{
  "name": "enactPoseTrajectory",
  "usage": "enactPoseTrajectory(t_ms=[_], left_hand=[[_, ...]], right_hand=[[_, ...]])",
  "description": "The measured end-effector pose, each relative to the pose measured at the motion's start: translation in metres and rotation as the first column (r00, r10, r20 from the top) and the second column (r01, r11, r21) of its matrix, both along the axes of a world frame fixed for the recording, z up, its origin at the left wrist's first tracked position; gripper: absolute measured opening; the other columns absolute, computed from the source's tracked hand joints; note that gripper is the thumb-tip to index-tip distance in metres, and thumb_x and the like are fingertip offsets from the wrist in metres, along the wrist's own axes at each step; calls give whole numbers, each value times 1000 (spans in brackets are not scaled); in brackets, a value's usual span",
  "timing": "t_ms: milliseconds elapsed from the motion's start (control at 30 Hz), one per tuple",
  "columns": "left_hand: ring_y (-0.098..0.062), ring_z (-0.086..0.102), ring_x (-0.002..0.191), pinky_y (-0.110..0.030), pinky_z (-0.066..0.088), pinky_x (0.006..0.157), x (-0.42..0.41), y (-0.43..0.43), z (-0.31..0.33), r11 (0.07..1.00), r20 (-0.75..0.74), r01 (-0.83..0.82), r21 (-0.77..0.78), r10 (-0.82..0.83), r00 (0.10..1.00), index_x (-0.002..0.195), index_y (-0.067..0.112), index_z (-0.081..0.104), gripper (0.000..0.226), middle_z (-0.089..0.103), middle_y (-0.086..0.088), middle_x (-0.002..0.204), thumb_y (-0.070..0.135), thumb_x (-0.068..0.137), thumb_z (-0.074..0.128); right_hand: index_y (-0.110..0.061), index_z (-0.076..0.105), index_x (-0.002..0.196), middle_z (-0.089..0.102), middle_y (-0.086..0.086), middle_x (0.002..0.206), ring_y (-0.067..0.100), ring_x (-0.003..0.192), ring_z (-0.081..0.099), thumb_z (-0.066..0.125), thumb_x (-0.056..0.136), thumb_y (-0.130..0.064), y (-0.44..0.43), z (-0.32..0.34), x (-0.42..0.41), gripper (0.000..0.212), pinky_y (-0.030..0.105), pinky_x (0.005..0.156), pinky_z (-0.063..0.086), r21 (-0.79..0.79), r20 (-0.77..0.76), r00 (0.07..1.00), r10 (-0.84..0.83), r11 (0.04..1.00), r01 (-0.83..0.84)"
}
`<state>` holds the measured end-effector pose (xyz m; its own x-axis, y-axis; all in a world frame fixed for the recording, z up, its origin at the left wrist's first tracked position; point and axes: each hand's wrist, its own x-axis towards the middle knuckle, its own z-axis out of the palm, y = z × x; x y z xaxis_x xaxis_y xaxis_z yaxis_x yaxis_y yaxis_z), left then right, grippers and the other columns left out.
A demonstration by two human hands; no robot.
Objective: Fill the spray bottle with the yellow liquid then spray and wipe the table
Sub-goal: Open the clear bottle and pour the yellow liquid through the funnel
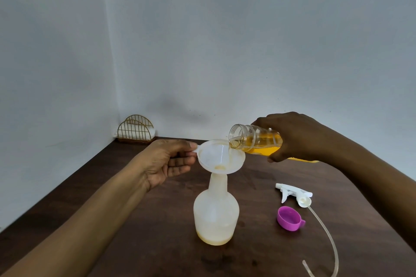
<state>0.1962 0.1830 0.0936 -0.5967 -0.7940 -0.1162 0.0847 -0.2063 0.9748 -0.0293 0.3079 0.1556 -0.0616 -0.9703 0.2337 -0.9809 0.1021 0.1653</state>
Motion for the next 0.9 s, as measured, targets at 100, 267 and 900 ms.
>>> enactPoseTrajectory(t_ms=[100,267,900], left_hand=[[-5,63,45,-18,53,43,1,0,-1,1000,3,2,2,-2,1000,81,6,70,6,68,-1,58,10,82,65],[-5,63,46,-18,53,44,0,-1,-1,1000,-2,3,3,-3,1000,82,5,70,6,68,-2,59,10,81,66],[-6,63,45,-18,53,44,0,0,0,1000,-13,-4,8,4,1000,74,7,70,9,68,-3,58,9,81,66]], right_hand=[[-34,43,132,58,-12,118,13,106,52,78,67,-37,0,0,0,73,30,82,45,-4,4,1000,7,1000,-7],[-35,43,132,57,-12,119,13,107,52,78,68,-37,0,0,0,73,30,82,45,-3,-3,1000,6,1000,-6],[-35,42,132,56,-13,119,13,107,51,78,68,-37,-1,2,0,74,31,83,45,13,-12,1000,9,1000,-8]])
